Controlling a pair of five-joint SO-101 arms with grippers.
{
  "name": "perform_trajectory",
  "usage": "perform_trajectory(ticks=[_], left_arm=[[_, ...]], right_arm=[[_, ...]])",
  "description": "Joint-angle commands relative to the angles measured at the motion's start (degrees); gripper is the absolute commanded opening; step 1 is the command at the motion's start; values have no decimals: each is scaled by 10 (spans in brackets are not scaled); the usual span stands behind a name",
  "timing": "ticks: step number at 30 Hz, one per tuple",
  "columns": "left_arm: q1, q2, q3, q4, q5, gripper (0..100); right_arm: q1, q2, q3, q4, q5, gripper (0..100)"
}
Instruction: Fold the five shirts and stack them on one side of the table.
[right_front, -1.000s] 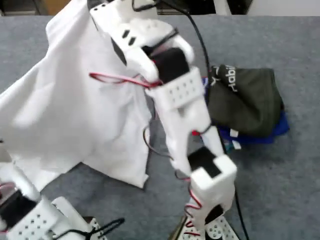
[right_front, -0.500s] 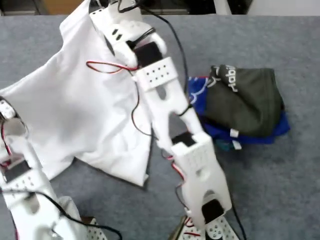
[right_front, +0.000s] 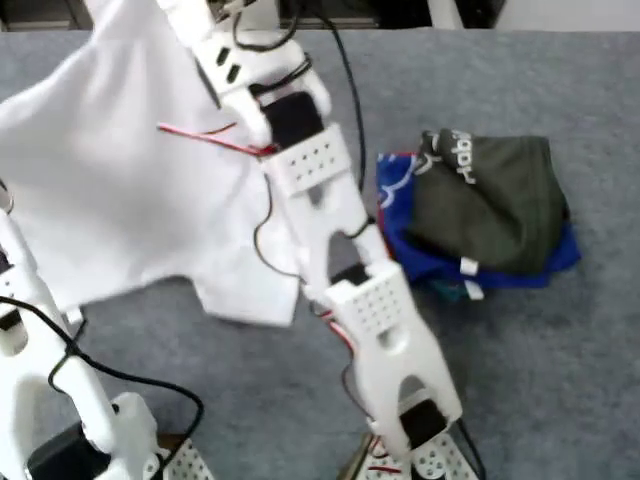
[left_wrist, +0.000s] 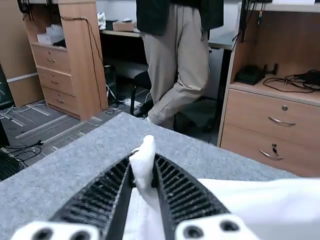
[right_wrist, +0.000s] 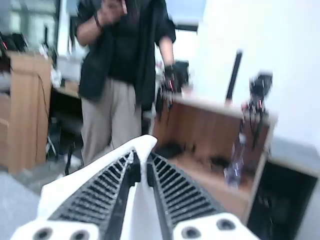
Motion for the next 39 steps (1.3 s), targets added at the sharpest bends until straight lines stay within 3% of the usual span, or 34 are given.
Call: perform_trajectory(ticks=[1, 12, 15, 20, 27, 34, 39], left_arm=[[-4, -2, -36, 11, 2, 19], [0, 14, -19, 44, 2, 19], [-4, 51, -34, 54, -1, 21], [-4, 103, -139, 248, -18, 19], [21, 111, -246, 491, -20, 19], [21, 115, -268, 571, -41, 19], [30, 116, -264, 690, -112, 19]], right_arm=[[-12, 0, -22, -31, 6, 5], [-5, 0, 54, -23, 6, 5], [-4, -13, 36, 70, 27, 5], [-7, -26, -32, 295, 165, 5], [-7, -32, -76, 487, 358, 5], [-38, -41, -76, 695, 426, 5], [-20, -43, -76, 704, 396, 5]])
